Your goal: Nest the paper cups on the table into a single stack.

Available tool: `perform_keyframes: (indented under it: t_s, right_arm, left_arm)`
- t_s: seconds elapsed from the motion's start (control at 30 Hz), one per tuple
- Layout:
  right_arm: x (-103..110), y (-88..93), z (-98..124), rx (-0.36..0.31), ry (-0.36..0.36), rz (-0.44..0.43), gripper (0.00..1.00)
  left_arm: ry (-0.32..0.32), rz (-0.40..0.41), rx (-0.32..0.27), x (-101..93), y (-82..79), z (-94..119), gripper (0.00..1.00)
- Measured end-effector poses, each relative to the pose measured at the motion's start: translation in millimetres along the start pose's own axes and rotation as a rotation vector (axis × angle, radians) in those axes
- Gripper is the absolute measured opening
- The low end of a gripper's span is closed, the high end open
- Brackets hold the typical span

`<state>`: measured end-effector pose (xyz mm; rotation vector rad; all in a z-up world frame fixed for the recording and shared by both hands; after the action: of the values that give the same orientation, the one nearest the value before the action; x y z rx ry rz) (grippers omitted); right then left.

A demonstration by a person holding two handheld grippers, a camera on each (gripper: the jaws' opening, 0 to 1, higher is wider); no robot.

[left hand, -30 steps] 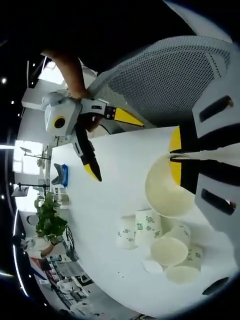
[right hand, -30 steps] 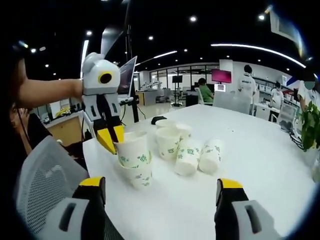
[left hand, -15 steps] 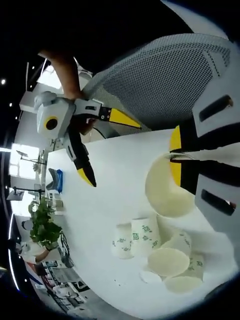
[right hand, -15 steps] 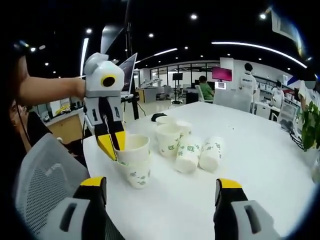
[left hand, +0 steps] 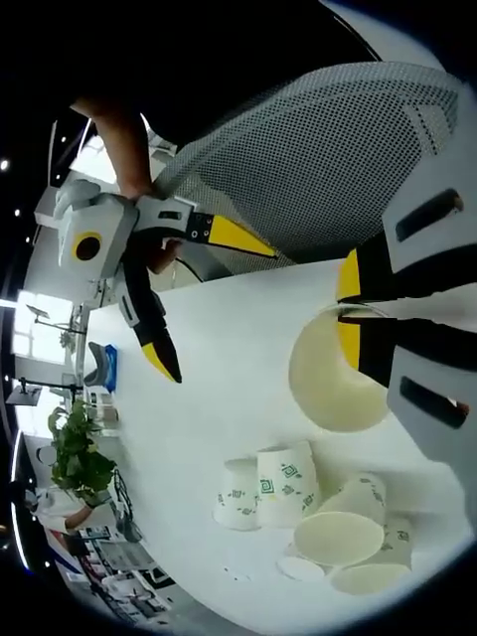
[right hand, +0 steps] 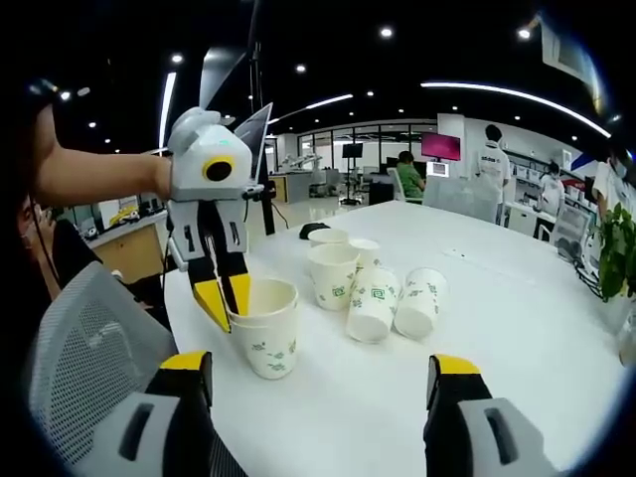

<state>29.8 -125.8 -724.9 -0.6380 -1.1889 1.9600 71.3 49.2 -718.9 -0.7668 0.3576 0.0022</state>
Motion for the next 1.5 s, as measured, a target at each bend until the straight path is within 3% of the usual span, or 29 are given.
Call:
perform_keyframes:
  t_s: [0.37,0.73,1.23,1.5]
  right_arm:
    - [-1,2.1,-1,0.007,-0.003,0.007,0.89]
    - [-1,2.3,-1,0.011,-0.004,0.010,0.88]
    - [-1,3.1,-1,0.014,-0.004,0.009,0.87]
    - [0,1.9,-1,0.013,-0.006,0.007,0.87]
  left_arm:
    - [0.016,0.000,0.031,3.0,3.1,-9,0.04]
    - [0.024,0.021,0.013,4.0,2.6,-10,0.04]
    - [-0.003,-0.005,0.039,1.2,3.8,-13,0.06]
    - [-0.014,-0.010,-0.011,-3.1,-2.7,-7,0.10]
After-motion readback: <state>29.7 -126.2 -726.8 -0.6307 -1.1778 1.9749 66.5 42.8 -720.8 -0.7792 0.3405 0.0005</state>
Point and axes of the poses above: the point that each gripper's makers call its tool centre point, and the gripper's own axes: z roughly backward along the fingers, x roughly to its left, y roughly out of its underside, the point moved 8 cm from there along z, roughly backward along the fingers, and after that the axes turned 9 degrees about y, right-handed, at the moved point
